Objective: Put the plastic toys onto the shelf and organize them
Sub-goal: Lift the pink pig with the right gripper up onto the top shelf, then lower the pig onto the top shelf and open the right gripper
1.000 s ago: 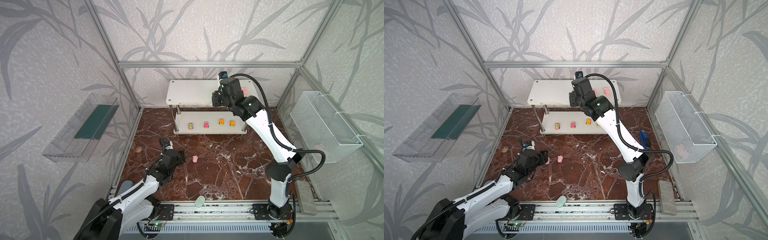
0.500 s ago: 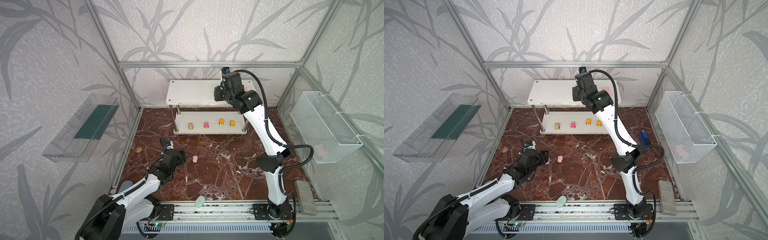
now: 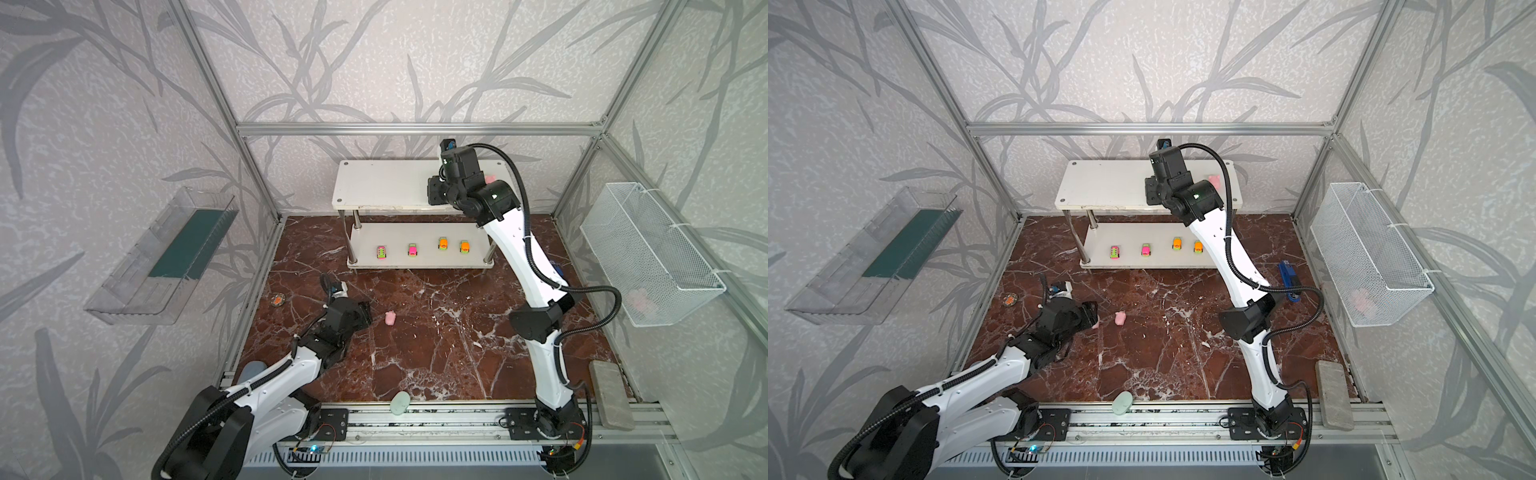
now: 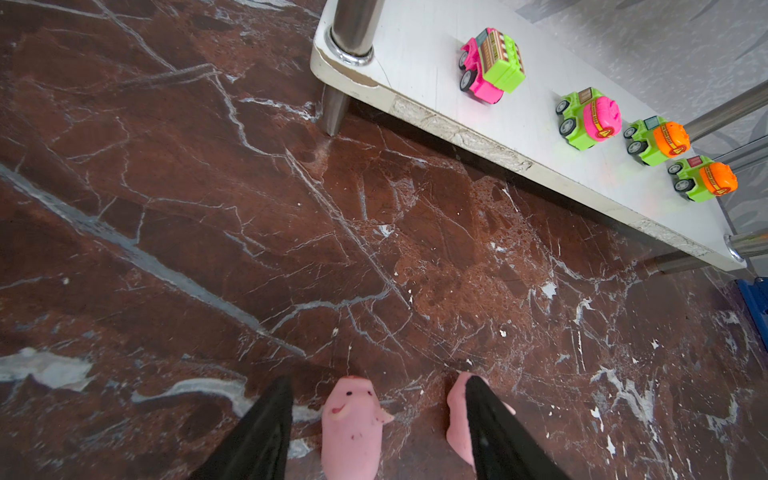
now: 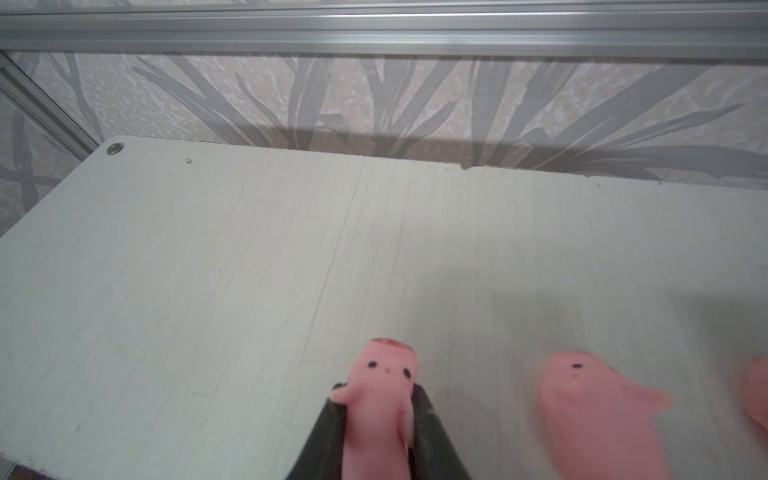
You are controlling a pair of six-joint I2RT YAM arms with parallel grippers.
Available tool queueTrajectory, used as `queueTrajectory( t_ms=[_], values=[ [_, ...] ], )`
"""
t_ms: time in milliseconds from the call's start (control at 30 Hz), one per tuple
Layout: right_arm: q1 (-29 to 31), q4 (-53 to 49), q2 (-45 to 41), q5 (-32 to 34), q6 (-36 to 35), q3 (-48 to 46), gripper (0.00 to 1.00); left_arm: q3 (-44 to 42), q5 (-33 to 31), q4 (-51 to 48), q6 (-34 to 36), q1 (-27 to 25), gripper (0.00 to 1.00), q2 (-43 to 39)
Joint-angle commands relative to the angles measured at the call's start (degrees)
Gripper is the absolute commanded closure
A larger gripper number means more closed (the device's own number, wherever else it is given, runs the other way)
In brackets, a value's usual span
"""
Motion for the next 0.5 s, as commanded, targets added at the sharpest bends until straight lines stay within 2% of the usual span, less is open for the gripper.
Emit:
queueTrajectory(
  t_ms=[0, 467],
  values=[
    [-0.20, -0.67, 1.75, -0.69, 0.05, 2.53, 0.74, -0.36, 0.07, 0.79, -0.73, 0.35, 0.35, 0.23],
    [-0.23, -1.19, 4.10, -0.59, -0.13, 4.97, 0.72, -0.29, 0.24, 1.02, -0.73, 0.66, 0.35, 0.68]
  ],
)
